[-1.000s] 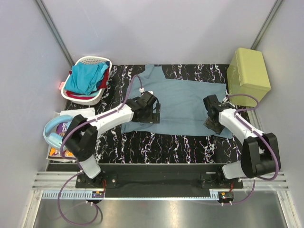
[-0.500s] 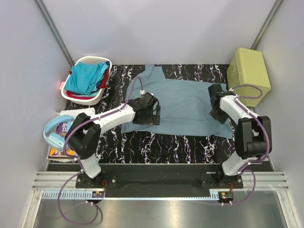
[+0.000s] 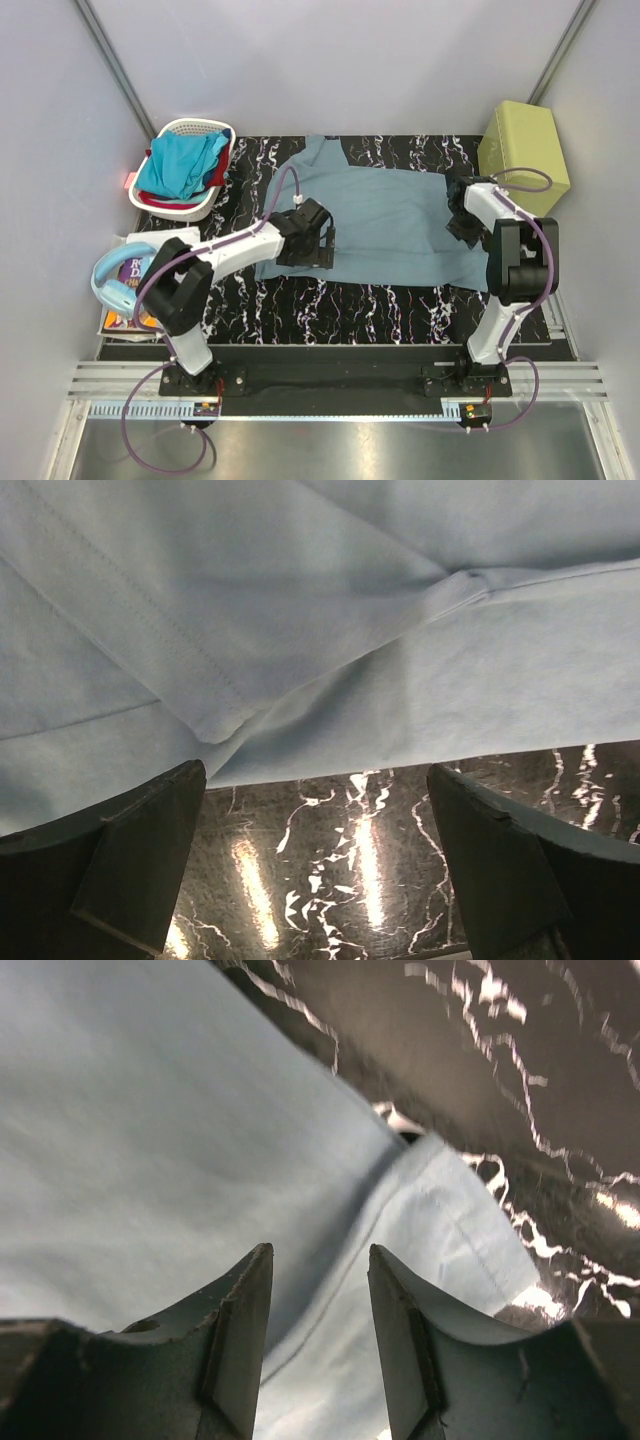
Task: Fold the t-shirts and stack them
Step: Fold the flattened tshirt in 1/3 of the way
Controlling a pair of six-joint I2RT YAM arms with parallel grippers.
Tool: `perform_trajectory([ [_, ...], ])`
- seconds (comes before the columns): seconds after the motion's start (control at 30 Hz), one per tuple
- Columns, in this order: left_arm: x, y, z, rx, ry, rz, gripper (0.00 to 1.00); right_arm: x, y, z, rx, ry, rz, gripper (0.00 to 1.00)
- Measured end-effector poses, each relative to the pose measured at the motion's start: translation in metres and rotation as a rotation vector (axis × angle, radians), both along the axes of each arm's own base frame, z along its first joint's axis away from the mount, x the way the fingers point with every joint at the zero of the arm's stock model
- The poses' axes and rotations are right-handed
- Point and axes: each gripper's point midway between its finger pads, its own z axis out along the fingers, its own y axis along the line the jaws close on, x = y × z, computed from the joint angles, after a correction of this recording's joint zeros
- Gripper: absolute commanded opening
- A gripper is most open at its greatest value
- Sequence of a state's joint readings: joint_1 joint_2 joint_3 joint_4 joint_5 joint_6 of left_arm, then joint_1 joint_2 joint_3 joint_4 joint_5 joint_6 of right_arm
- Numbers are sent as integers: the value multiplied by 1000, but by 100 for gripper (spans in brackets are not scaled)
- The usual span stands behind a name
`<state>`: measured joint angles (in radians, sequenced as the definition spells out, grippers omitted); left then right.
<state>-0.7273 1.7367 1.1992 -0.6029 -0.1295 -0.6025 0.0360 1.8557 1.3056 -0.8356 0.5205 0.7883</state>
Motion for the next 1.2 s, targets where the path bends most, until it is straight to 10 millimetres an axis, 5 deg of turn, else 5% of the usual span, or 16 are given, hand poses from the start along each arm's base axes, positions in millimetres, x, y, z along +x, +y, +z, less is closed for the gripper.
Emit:
perform_trajectory([
  [0.17, -9, 15, 10, 11, -31, 13, 99, 11, 16, 33, -30, -79, 94, 59],
  [0.33, -7, 28, 62, -55, -181, 44, 99, 11, 111, 116, 56, -332, 377, 66],
  [0.4, -7, 33, 77, -77, -235, 54, 99, 3, 129, 133, 116, -395, 426, 66],
  [0.47, -6, 35, 80, -80, -257, 55, 99, -7, 131, 130, 148, -403, 436, 66],
  [0.57, -4, 36, 65, -46, -233, 50, 98, -22, 138, 100, 175, -324, 459, 65],
  [0.77, 7, 46, 26, 12, -142, 81, 83, -54, 189, 50, 219, -160, 613, 65],
  [0.97, 29, 76, 14, 20, -116, 179, 74, -70, 227, 46, 258, -149, 721, 65],
  [1.2, 41, 95, 11, 8, -96, 248, 57, -72, 240, 39, 268, -138, 754, 65],
])
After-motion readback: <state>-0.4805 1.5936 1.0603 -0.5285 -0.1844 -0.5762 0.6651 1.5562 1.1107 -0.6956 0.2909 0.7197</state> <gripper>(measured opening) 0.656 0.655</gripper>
